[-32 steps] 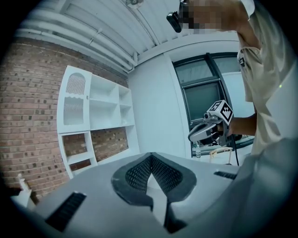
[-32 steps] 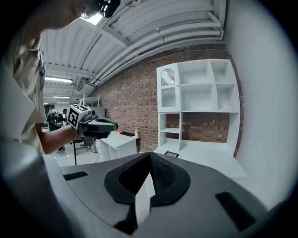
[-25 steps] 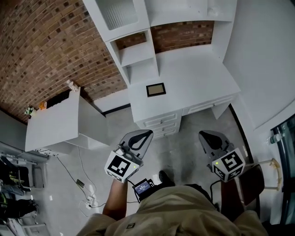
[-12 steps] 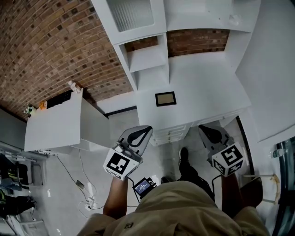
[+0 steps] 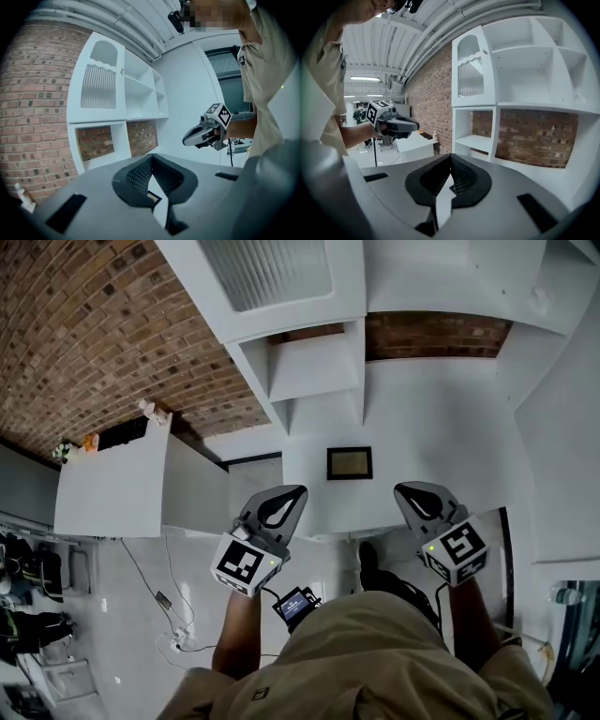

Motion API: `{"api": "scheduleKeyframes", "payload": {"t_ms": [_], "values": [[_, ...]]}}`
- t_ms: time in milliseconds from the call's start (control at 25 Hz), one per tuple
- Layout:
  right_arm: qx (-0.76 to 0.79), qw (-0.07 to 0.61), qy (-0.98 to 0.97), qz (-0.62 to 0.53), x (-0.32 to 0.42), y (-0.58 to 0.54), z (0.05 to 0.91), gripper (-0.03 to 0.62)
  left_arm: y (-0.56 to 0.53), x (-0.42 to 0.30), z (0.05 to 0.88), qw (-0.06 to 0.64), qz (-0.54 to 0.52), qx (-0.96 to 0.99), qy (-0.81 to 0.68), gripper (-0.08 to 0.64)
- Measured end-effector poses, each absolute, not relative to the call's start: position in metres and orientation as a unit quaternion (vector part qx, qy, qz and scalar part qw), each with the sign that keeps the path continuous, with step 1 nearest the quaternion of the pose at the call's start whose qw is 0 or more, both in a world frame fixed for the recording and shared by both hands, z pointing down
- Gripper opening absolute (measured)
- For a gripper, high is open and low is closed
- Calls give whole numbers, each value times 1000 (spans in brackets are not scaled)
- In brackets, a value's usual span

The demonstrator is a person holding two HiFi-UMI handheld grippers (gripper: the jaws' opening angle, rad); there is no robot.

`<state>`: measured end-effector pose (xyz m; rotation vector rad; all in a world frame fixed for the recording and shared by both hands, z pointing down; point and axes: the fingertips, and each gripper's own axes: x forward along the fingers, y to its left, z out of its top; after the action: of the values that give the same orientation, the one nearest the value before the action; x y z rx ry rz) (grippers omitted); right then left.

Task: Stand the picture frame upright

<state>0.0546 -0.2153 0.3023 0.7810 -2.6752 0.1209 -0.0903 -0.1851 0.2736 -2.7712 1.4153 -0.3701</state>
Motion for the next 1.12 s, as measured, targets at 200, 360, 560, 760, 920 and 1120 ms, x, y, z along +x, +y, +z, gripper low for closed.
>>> {"api": "scheduleKeyframes", "payload": {"t_ms": [200, 360, 560, 760, 920, 1120], "values": [[246, 199, -947, 57, 43, -286, 333, 4, -250, -96, 303, -34, -123, -872, 473, 6], [236, 223, -942, 80, 34, -331, 376, 5, -291, -104, 348, -71, -135, -862, 484, 6], [230, 268, -926, 132, 24, -379, 450, 13, -336, -113, 434, -146, -157, -847, 487, 6], [230, 318, -897, 206, 20, -406, 544, 97, -362, -118, 527, -225, -181, -828, 480, 8], [225, 350, -874, 252, 12, -415, 609, 123, -376, -124, 586, -272, -191, -811, 481, 8], [235, 374, -852, 282, 13, -419, 655, 144, -384, -119, 638, -314, -203, -797, 474, 24]]}}
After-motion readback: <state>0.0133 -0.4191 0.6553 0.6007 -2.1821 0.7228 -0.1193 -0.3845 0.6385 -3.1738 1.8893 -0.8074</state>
